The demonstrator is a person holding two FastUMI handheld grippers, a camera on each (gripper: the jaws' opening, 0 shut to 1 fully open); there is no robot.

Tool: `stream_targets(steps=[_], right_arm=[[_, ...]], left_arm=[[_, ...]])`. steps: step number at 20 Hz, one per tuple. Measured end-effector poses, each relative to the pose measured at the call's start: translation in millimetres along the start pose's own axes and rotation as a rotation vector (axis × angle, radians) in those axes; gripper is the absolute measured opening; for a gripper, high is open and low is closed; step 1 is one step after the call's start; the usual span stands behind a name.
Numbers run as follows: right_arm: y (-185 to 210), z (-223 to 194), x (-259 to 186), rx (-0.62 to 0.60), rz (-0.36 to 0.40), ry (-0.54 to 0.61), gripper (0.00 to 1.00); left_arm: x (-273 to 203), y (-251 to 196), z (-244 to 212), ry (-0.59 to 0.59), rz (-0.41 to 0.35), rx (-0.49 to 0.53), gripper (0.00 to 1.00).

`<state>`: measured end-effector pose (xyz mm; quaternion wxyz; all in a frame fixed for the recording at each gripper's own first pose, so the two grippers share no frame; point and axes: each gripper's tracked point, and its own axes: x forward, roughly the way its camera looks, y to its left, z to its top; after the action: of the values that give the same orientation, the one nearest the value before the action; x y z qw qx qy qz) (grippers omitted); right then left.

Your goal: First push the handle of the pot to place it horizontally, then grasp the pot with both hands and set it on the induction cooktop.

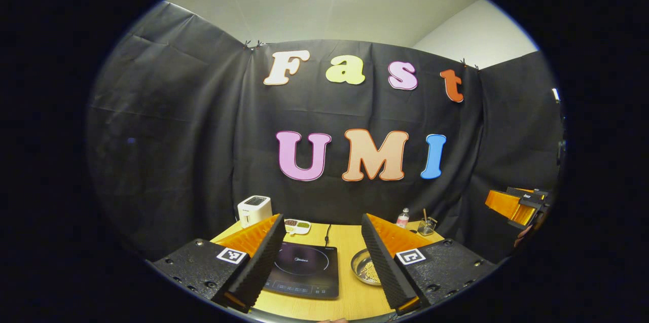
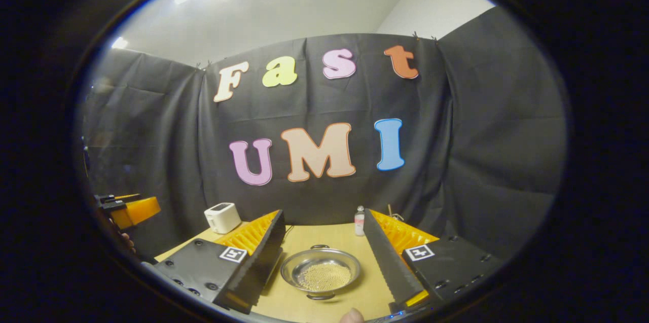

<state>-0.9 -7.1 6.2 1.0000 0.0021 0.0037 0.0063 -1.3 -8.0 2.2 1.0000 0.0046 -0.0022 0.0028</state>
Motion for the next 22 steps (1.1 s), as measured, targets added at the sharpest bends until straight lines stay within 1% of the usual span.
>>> stream_targets(steps=[3,4,5,7,9,10,11,12,13,14,15,16,17,18,19,20,21,22], right_arm=[[-0.7,2.0,2.9,-0.007,0.011,-0.002,0.94],[-2.1,1.5,2.8,-0.005,0.017,-0.002,0.96],[-1.7,0.7,3.4,-0.002,0.025,0.002,0.94],[-0.2,-4.6,5.2,0.006,0.048,0.008,0.94],[2.5,-9.1,9.2,0.011,0.068,0.013,0.89],[6.0,-21.1,9.3,0.017,0.082,0.038,0.89],[9.7,-21.9,9.2,0.021,0.09,0.04,0.85],[9.5,-23.3,11.2,0.011,0.09,0.041,0.76],[10.9,-27.7,12.8,0.0,0.091,0.061,0.65],[13.4,-37.6,19.1,-0.003,0.091,0.079,0.75],[13.4,-44.6,23.5,-0.009,0.061,0.093,0.66],[12.8,-48.2,25.6,-0.008,0.035,0.121,0.45],[19.5,-55.0,30.4,0.001,0.045,0.139,0.24],[26.6,-66.4,41.2,-0.009,0.052,0.157,0.24],[28.6,-73.5,50.3,-0.027,0.042,0.181,0.24],[33.3,-79.7,53.1,-0.014,0.038,0.203,0.24],[42.8,-81.2,56.2,0.025,0.049,0.217,0.0],[50.3,-85.3,62.9,0.052,0.042,0.234,0.0]], left_arm=[[-0.6,-3.7,-1.3,0.003,0.005,-0.005,0.92],[-1.0,-4.6,-2.5,0.004,0.011,-0.003,0.92],[-1.6,-5.3,-2.6,0.008,0.015,-0.001,0.92],[-4.7,-9.5,-3.6,0.012,0.023,-0.001,0.92],[-7.0,-7.5,-1.8,0.007,0.041,0.012,0.92],[-8.6,-7.1,-5.9,0.015,0.047,0.019,0.92],[-10.1,-7.8,-5.0,0.008,0.045,0.019,0.92],[-8.6,-7.7,-6.1,0.01,0.046,0.019,0.92],[-6.7,-5.5,-11.6,0.021,0.047,0.016,0.92],[-3.8,-4.4,-18.8,0.035,0.042,0.007,0.92],[1.9,-3.6,-21.1,0.041,0.033,-0.007,0.92],[7.5,1.1,-26.6,0.065,0.033,-0.012,0.92],[12.6,8.4,-27.9,0.061,0.036,-0.019,0.92],[20.2,15.8,-25.9,0.047,0.041,-0.031,0.92],[26.4,23.4,-25.5,0.052,0.048,-0.041,0.92],[30.5,29.6,-31.0,0.065,0.046,-0.05,0.92],[35.5,33.6,-34.1,0.07,0.034,-0.052,0.92],[42.2,38.1,-36.3,0.073,0.021,-0.045,0.92]])
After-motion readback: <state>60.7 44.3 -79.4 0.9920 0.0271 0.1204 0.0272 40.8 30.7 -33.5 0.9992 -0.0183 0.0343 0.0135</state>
